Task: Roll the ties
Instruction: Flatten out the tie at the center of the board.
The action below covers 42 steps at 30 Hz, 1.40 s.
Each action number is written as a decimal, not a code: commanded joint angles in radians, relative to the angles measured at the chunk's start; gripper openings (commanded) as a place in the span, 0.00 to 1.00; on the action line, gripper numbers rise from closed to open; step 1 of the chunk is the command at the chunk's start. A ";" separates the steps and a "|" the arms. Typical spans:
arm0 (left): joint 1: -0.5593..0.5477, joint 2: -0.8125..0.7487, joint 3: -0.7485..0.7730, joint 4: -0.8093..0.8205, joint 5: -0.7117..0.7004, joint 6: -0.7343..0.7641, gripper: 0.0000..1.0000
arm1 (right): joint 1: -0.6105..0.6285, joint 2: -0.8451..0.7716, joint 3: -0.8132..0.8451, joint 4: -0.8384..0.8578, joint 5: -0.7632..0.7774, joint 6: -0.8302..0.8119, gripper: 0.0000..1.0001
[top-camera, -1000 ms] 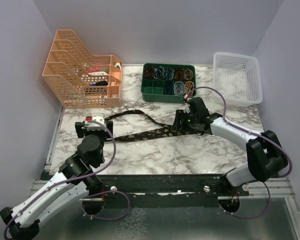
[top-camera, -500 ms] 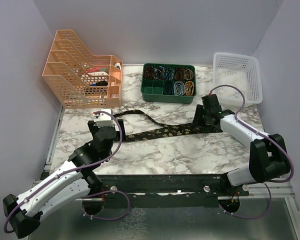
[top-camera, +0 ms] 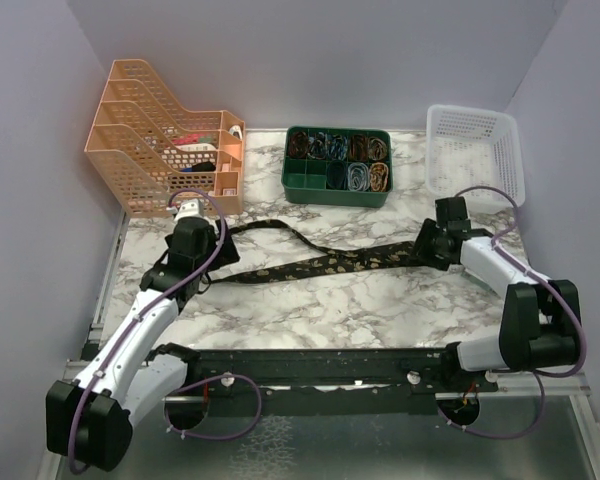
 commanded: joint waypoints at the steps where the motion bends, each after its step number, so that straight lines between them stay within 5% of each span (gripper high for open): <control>1: 0.068 -0.005 0.003 -0.007 0.080 -0.041 0.94 | -0.020 0.009 -0.054 0.066 -0.067 0.009 0.52; 13: 0.158 0.011 -0.030 -0.010 0.090 -0.055 0.94 | -0.027 0.022 -0.053 0.108 -0.106 -0.069 0.34; 18: 0.158 0.006 -0.046 -0.012 0.088 -0.061 0.94 | -0.026 0.049 -0.025 0.089 -0.126 -0.107 0.02; 27: 0.160 -0.105 -0.157 0.061 0.009 -0.197 0.94 | -0.027 -0.050 -0.018 0.085 0.030 -0.054 0.01; 39: 0.160 -0.236 -0.302 0.282 -0.007 -0.276 0.93 | -0.057 0.094 0.018 0.128 0.189 -0.035 0.00; 42: 0.160 -0.260 -0.326 0.303 -0.024 -0.269 0.93 | -0.060 0.057 -0.005 0.139 0.113 -0.037 0.08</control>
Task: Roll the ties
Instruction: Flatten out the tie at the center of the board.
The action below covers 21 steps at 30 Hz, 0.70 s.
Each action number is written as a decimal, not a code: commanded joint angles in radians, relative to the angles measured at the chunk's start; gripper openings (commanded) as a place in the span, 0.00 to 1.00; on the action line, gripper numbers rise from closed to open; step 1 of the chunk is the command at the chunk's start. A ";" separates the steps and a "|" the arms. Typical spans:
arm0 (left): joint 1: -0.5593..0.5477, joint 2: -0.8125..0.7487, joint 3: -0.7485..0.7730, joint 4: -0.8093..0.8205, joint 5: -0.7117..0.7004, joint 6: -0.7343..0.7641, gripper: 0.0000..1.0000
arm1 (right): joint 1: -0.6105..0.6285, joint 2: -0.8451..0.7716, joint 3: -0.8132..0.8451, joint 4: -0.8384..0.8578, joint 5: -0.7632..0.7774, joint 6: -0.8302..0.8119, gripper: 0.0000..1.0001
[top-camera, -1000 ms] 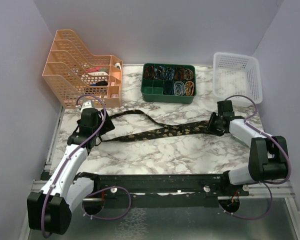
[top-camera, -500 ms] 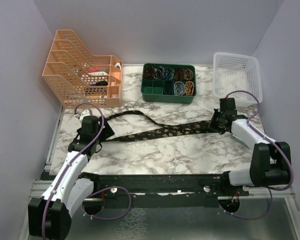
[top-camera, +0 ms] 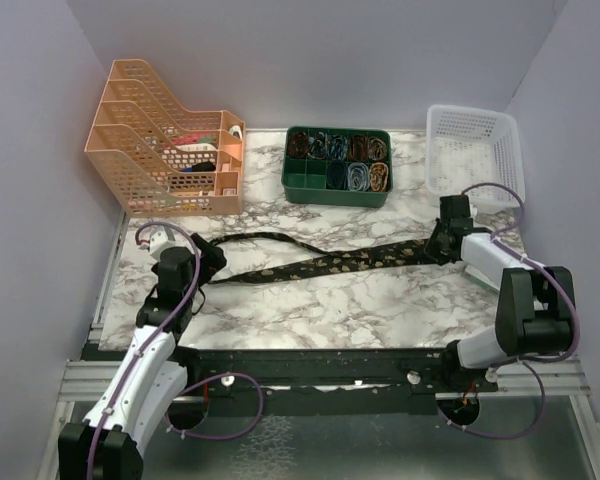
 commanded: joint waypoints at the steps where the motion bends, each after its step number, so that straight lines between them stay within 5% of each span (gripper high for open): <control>1: 0.008 -0.041 -0.045 0.099 -0.048 -0.009 0.92 | -0.010 -0.046 0.005 0.023 -0.024 0.009 0.12; 6: 0.008 -0.025 -0.067 0.127 -0.042 -0.022 0.83 | -0.007 -0.191 0.022 -0.021 -0.131 -0.013 0.44; 13: 0.008 0.115 -0.043 0.095 -0.158 -0.039 0.70 | 0.026 -0.197 0.069 0.149 -0.674 -0.061 0.57; 21: 0.008 0.269 0.011 0.070 -0.230 -0.066 0.63 | 0.495 0.114 0.292 0.357 -0.560 -0.207 0.58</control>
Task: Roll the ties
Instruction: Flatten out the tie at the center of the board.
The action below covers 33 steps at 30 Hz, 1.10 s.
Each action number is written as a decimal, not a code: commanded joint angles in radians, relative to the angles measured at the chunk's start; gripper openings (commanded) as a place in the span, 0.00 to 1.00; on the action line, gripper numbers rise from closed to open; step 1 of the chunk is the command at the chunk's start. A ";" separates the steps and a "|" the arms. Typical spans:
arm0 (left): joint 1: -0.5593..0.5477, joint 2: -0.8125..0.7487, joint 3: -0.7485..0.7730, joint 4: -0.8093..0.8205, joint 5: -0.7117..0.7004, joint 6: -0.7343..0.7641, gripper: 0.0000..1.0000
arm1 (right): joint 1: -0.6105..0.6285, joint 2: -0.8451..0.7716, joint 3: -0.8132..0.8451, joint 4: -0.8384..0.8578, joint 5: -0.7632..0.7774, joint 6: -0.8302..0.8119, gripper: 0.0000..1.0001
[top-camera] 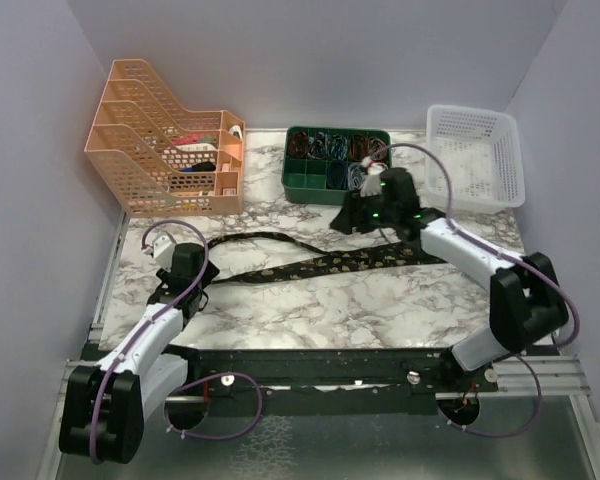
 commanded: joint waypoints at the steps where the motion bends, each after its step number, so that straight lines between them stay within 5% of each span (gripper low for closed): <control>1: 0.008 0.023 0.039 0.007 -0.065 -0.015 0.63 | 0.186 0.157 0.131 0.161 0.007 -0.094 0.59; 16: 0.011 0.086 -0.026 0.204 -0.031 0.040 0.52 | 0.379 0.710 0.752 -0.054 0.044 -0.332 0.62; 24: 0.015 0.149 -0.017 0.284 -0.022 0.070 0.36 | 0.418 0.837 0.867 -0.150 0.008 -0.411 0.62; 28: 0.015 0.144 -0.035 0.335 -0.014 0.077 0.21 | 0.434 0.878 0.904 -0.200 -0.003 -0.446 0.61; 33: 0.015 0.116 -0.069 0.379 -0.026 0.073 0.07 | 0.437 0.952 1.012 -0.316 0.063 -0.475 0.50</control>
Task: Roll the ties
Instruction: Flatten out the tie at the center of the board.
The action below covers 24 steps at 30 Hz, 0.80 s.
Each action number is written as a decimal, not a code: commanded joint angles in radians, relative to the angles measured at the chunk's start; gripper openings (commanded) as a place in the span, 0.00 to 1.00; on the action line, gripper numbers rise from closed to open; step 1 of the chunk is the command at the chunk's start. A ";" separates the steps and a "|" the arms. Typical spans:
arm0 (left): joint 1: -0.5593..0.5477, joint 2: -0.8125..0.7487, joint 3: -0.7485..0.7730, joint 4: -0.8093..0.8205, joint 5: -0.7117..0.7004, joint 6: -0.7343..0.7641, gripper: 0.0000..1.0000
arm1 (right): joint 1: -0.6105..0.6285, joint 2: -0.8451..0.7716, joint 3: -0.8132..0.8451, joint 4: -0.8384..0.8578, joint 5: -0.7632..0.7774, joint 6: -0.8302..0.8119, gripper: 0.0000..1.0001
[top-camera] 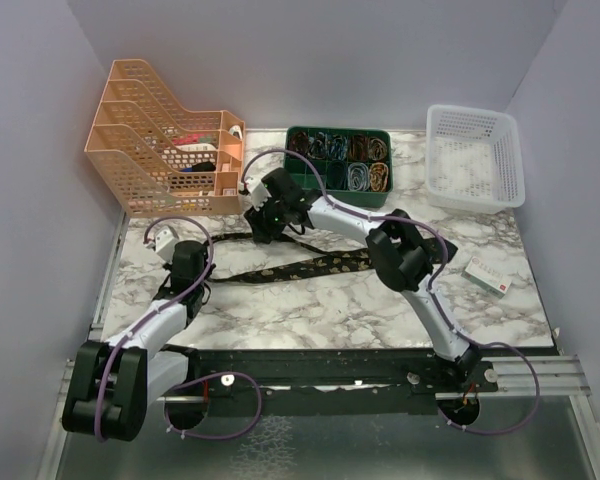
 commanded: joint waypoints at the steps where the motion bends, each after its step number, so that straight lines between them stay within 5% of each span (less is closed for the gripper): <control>1: 0.005 -0.041 -0.048 0.077 -0.013 0.005 0.06 | 0.010 0.037 0.055 -0.105 0.054 -0.046 0.45; 9: 0.005 -0.145 -0.158 0.246 -0.065 -0.039 0.00 | 0.053 -0.107 -0.070 -0.008 0.070 -0.035 0.23; 18: 0.005 -0.355 -0.353 0.442 -0.184 -0.161 0.00 | 0.131 -0.254 -0.311 0.208 0.104 0.034 0.23; 24: 0.005 -0.412 -0.363 0.443 -0.160 -0.171 0.01 | 0.165 -0.238 -0.346 0.205 0.162 0.006 0.26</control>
